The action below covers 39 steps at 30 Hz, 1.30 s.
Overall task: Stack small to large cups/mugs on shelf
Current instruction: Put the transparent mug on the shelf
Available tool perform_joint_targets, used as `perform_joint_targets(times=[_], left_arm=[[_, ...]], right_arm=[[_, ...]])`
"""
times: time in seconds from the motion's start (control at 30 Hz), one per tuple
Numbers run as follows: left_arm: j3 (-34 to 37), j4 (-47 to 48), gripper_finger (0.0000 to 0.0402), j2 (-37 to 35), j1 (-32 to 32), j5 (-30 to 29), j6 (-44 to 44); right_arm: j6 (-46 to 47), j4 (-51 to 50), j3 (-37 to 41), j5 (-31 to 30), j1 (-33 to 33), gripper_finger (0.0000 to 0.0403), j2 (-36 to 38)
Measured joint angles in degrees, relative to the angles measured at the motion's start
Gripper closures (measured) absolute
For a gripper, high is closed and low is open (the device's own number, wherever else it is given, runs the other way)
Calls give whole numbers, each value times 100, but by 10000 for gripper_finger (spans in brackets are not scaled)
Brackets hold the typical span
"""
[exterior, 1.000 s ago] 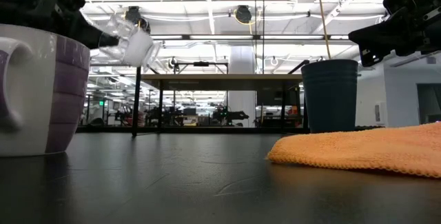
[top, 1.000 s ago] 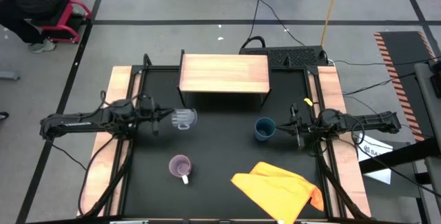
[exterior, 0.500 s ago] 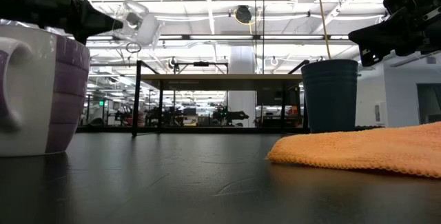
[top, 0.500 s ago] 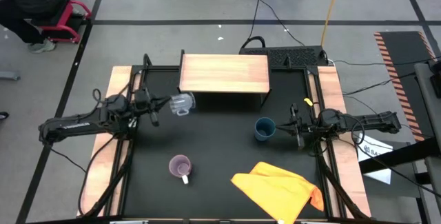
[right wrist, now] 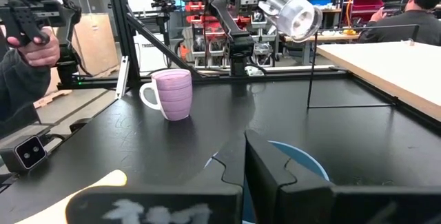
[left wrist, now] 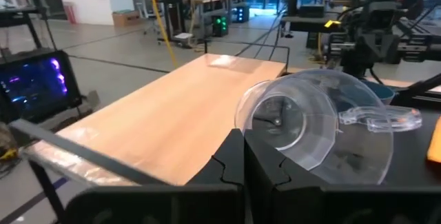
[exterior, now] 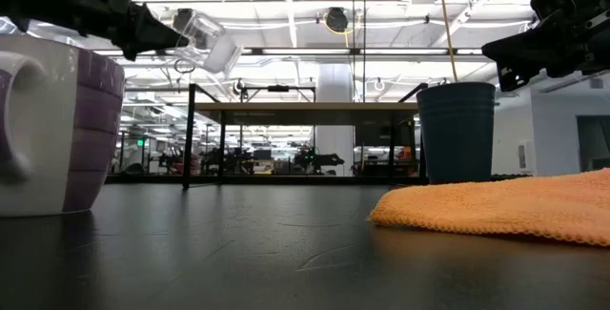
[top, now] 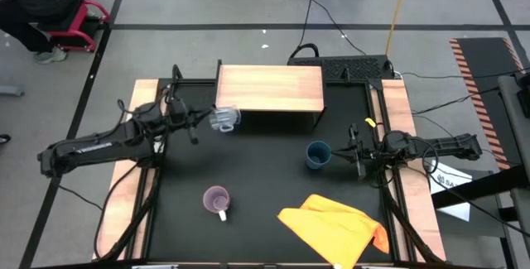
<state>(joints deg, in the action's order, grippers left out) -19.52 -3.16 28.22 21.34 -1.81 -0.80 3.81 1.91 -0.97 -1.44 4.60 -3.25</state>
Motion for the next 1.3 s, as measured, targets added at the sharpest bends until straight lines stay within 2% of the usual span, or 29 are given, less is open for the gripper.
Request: perform_joint_targets(times=[0.37,0.67,1.0,1.3], left_arm=[[-449,-280,402,472,584,613,-129],[-962,-211,402,1001,1016,776,-338],[-2447,902,402,1964,1511,1181,-503],[-3489,1642,402,2759,1922,1210,-697]], right_arm=[[0,0,0,1,0,403,2],[2,2,-1,1,-1,403,2],[2,2,0,1,-1,403,2],[2,0,0,1,-1,403,2]])
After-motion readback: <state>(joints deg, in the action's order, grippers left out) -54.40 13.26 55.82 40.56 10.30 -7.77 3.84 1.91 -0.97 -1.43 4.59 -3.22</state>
